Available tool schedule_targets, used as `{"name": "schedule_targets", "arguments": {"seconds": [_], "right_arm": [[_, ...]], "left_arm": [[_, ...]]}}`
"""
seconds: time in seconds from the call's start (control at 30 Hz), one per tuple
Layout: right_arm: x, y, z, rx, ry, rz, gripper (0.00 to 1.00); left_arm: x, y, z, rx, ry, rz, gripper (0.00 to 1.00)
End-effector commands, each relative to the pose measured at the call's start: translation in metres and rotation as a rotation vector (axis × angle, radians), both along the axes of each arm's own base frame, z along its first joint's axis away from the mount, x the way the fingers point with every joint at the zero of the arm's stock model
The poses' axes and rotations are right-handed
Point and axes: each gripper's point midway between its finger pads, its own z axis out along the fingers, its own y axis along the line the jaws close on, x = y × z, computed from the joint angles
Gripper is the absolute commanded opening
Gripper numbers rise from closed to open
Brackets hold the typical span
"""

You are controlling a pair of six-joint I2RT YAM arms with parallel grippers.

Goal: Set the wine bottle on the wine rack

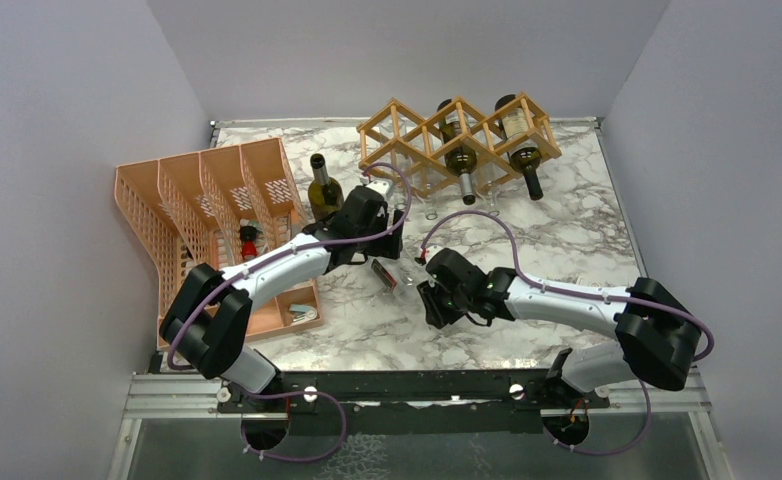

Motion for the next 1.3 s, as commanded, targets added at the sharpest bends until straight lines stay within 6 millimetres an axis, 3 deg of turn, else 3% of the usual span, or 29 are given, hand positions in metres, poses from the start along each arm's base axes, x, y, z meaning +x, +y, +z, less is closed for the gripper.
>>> {"name": "schedule_targets", "arguments": {"seconds": [0.0, 0.27, 0.53, 1.0, 1.13, 1.27], "right_arm": [[0.004, -0.001, -0.003, -0.026, -0.006, -0.022, 0.45], [0.022, 0.009, -0.005, -0.01, -0.065, -0.05, 0.51], [0.038, 0.025, -0.001, 0.045, -0.14, -0.036, 0.51], [0.041, 0.021, -0.022, 0.043, -0.191, -0.013, 0.48], [0.041, 0.02, -0.026, 0.04, -0.192, -0.011, 0.34], [0.04, 0.021, -0.027, 0.04, -0.19, 0.006, 0.03]], "left_arm": [[-0.005, -0.001, -0.011, 0.016, 0.052, -0.024, 0.75], [-0.008, 0.001, -0.017, 0.028, 0.073, -0.024, 0.64], [-0.01, 0.002, -0.018, 0.03, 0.079, -0.03, 0.51], [-0.011, 0.0, -0.018, 0.024, 0.083, -0.045, 0.41], [-0.01, -0.001, -0.016, 0.022, 0.079, -0.046, 0.4], [-0.01, -0.001, -0.012, 0.016, 0.069, -0.042, 0.4]]}}
